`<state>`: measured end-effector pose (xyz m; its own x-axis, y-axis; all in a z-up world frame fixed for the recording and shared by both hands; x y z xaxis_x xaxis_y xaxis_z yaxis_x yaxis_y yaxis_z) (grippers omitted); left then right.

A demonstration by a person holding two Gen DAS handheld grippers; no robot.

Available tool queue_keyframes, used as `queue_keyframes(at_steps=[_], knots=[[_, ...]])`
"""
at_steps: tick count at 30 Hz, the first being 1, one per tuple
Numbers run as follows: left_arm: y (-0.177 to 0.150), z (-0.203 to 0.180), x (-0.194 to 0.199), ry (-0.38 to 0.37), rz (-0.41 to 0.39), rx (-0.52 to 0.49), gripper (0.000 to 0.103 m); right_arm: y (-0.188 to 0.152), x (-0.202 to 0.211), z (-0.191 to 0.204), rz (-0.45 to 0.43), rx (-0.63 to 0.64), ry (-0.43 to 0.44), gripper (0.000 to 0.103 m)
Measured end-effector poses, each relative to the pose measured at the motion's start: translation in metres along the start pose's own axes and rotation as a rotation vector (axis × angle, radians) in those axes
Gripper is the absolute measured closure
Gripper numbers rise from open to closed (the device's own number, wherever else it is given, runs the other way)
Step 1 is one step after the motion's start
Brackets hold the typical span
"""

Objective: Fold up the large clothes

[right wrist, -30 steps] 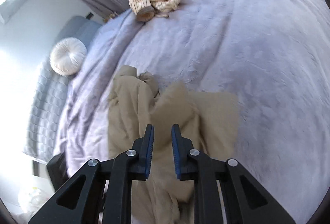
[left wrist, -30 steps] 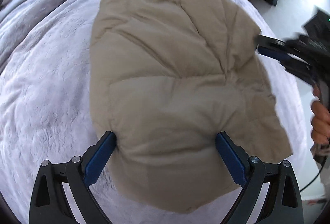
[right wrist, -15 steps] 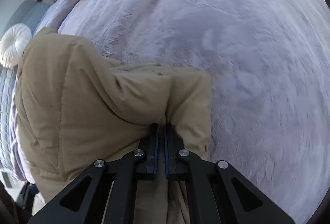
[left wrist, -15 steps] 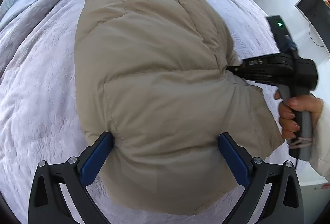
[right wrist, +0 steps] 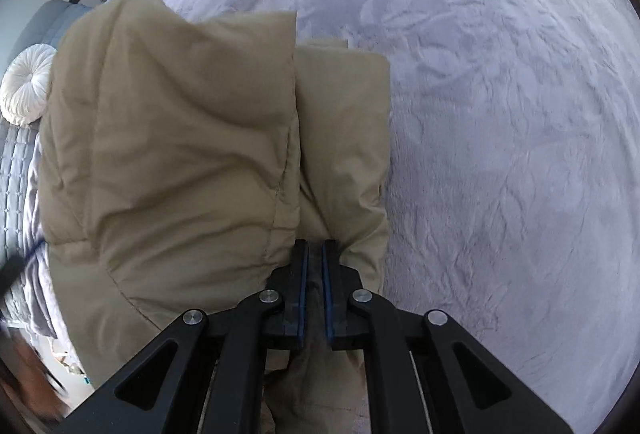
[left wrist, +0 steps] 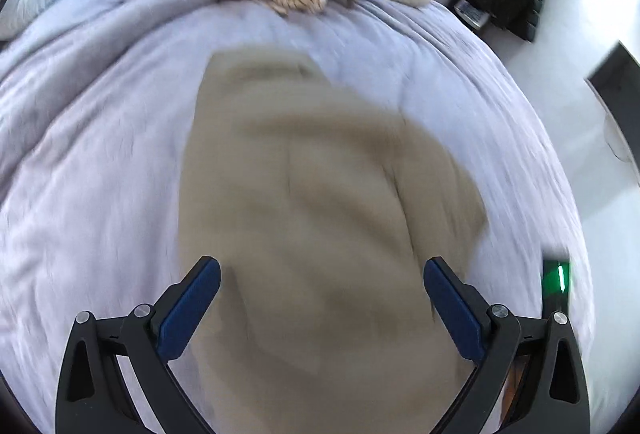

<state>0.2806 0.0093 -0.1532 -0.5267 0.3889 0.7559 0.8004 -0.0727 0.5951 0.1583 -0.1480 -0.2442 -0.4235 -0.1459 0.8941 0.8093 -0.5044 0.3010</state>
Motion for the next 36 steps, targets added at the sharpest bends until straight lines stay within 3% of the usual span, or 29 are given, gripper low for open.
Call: queue_keyframes(at_steps=[5, 8, 11, 28, 36], knots=[[0.011, -0.013, -0.066, 0.087, 0.116, -0.091, 0.002, -0.005, -0.007, 0.005, -0.011, 0.003, -0.009, 0.097], [0.005, -0.015, -0.08, 0.114, 0.127, -0.144, 0.002, -0.009, -0.008, 0.003, -0.01, -0.022, -0.001, 0.097], [0.002, -0.018, -0.079, 0.126, 0.131, -0.173, 0.002, -0.01, -0.001, 0.001, -0.004, -0.054, 0.008, 0.097], [0.016, -0.008, -0.028, 0.109, 0.075, -0.094, 0.002, -0.006, 0.092, -0.017, -0.053, -0.112, 0.041, 0.095], [-0.002, -0.005, -0.001, 0.111, 0.101, -0.084, 0.002, -0.017, 0.111, -0.01, -0.06, -0.108, 0.034, 0.095]])
Point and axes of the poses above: each gripper's, at about its wrist camera, not at the fingertips, and x roughly against the way its jaws point, z to its left, y to its top, the point moved 7 cm from there along -x, roughly the way its jaws point, and after that the axes turned 10 degrees about -z, right-handed, at the moved point
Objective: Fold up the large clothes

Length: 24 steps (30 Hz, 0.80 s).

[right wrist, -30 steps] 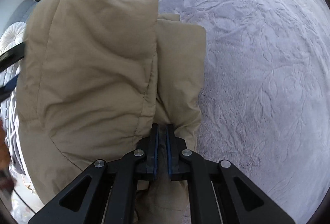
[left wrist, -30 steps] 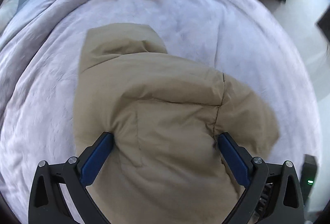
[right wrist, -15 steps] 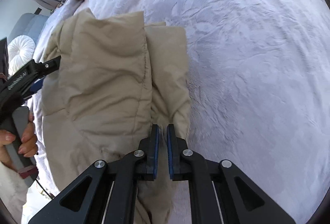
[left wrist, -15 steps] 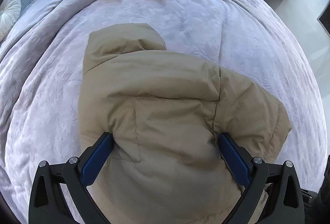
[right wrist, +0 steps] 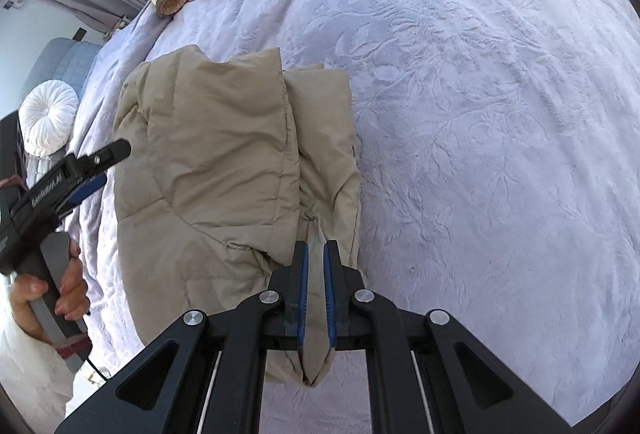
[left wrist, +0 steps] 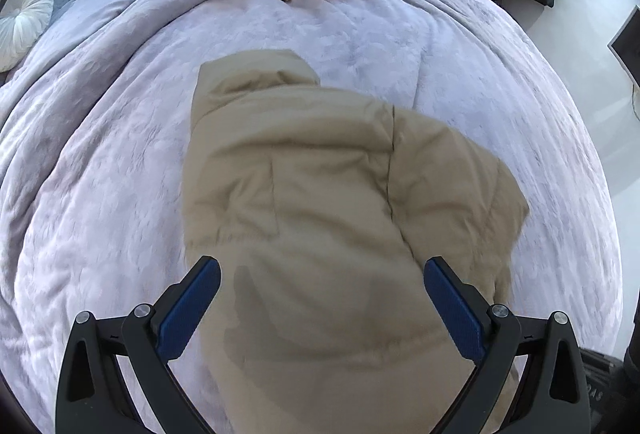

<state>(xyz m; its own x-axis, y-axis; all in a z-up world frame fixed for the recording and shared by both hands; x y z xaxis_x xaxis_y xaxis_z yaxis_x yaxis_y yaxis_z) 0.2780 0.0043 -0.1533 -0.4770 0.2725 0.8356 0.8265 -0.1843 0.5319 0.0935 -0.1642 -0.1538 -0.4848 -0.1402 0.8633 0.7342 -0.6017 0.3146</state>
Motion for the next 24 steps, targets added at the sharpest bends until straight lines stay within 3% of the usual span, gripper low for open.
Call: queue_keyframes(at_steps=[24], knots=[[-0.09, 0.017, 0.091, 0.014, 0.078, 0.049, 0.001, -0.038, 0.048, 0.031, 0.031, 0.039, -0.029, 0.094]])
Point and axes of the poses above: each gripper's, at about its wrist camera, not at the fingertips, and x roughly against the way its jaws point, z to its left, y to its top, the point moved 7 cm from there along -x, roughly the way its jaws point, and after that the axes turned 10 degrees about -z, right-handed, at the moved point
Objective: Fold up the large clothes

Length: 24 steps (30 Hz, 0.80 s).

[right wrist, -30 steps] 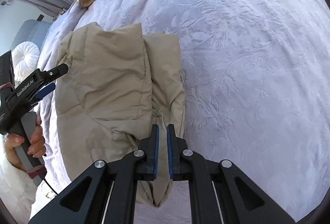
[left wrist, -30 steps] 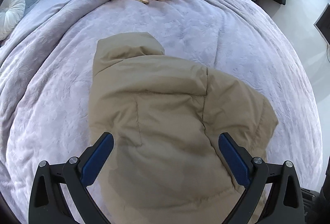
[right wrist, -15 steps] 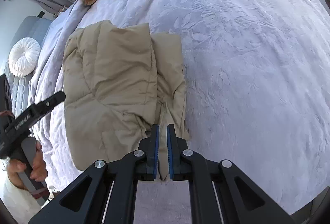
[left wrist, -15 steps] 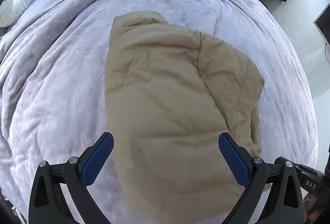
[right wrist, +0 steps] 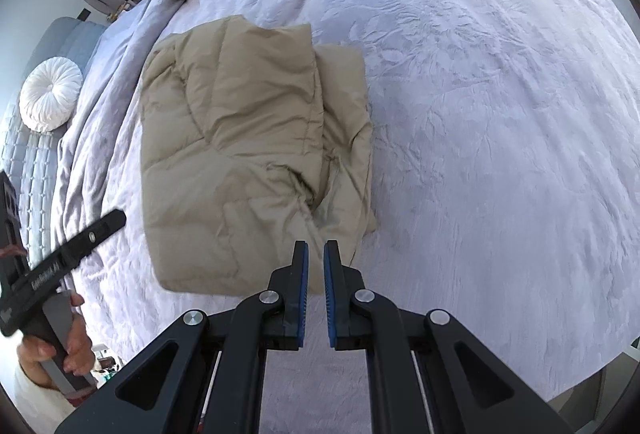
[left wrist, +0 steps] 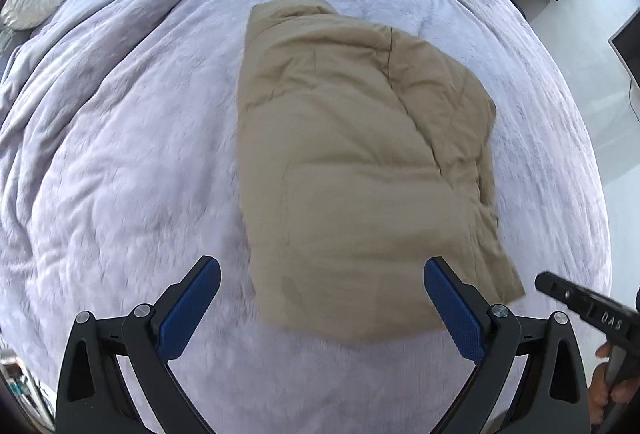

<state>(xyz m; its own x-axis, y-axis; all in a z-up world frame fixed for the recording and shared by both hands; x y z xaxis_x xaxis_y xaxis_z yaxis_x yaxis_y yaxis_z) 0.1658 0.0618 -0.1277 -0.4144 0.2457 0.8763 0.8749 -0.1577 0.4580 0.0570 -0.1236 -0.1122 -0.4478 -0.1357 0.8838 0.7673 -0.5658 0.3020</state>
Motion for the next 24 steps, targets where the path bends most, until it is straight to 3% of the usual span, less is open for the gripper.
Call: queue_keyframes(at_steps=[1, 3, 5, 10, 16, 18, 21, 23, 24], knots=[[-0.003, 0.001, 0.003, -0.002, -0.003, 0.001, 0.001, -0.002, 0.003, 0.003, -0.001, 0.006, -0.001, 0.093], [-0.01, 0.002, 0.013, 0.0, -0.01, 0.002, 0.001, -0.004, 0.009, 0.009, -0.009, 0.022, -0.003, 0.081], [-0.017, 0.004, 0.021, 0.003, -0.011, 0.006, 0.001, -0.005, 0.018, 0.017, -0.029, 0.044, 0.003, 0.051], [-0.024, 0.01, 0.038, 0.023, -0.019, 0.037, 0.001, -0.008, 0.032, 0.033, -0.044, 0.076, 0.005, 0.046], [-0.024, 0.011, 0.062, 0.038, -0.064, 0.047, 0.001, -0.006, 0.052, 0.047, -0.091, 0.113, -0.011, 0.021], [-0.023, 0.01, 0.069, 0.048, -0.079, 0.043, 0.001, -0.005, 0.057, 0.051, -0.107, 0.131, -0.023, 0.02], [-0.02, 0.008, 0.083, 0.073, -0.113, 0.023, 0.001, -0.002, 0.067, 0.059, -0.142, 0.165, -0.04, 0.012], [-0.016, 0.006, 0.092, 0.09, -0.145, 0.012, 0.001, 0.0, 0.072, 0.063, -0.161, 0.181, -0.049, 0.0], [-0.014, 0.006, 0.096, 0.098, -0.159, 0.008, 0.001, 0.001, 0.077, 0.065, -0.185, 0.188, -0.057, 0.0]])
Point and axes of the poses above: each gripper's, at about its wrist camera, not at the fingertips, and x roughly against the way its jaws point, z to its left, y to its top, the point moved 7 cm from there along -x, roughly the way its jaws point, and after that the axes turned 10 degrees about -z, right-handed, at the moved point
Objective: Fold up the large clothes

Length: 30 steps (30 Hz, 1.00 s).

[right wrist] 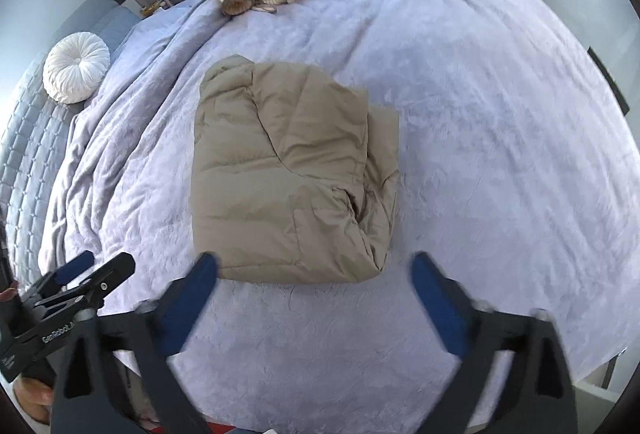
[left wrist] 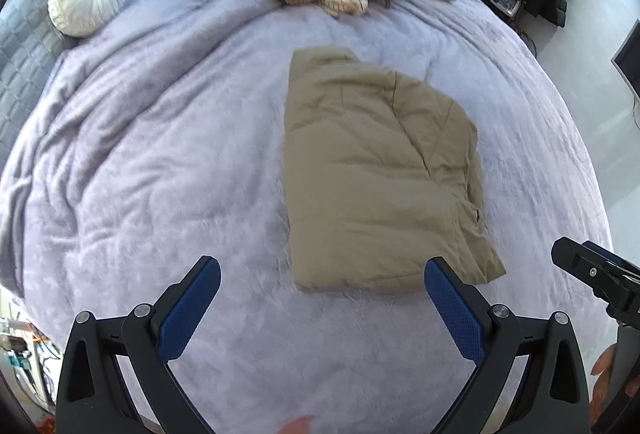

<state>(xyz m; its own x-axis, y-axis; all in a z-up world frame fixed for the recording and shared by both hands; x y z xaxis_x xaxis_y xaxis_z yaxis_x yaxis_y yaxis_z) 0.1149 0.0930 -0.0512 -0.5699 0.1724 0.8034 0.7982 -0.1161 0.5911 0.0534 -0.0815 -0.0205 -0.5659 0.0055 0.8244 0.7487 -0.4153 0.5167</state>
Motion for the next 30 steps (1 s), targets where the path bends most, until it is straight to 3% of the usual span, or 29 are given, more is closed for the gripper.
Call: queue_keyframes(at_steps=[4, 23, 30], knots=[[0.008, 0.002, 0.013, 0.004, -0.028, 0.015, 0.001, 0.009, 0.013, 0.001, -0.056, 0.031, -0.051, 0.0], [0.012, -0.008, 0.055, 0.051, -0.075, -0.032, 0.001, 0.017, 0.052, 0.01, -0.124, 0.058, -0.103, 0.0], [0.015, -0.005, 0.058, 0.056, -0.082, -0.004, 0.001, 0.019, 0.055, 0.014, -0.138, 0.072, -0.11, 0.0]])
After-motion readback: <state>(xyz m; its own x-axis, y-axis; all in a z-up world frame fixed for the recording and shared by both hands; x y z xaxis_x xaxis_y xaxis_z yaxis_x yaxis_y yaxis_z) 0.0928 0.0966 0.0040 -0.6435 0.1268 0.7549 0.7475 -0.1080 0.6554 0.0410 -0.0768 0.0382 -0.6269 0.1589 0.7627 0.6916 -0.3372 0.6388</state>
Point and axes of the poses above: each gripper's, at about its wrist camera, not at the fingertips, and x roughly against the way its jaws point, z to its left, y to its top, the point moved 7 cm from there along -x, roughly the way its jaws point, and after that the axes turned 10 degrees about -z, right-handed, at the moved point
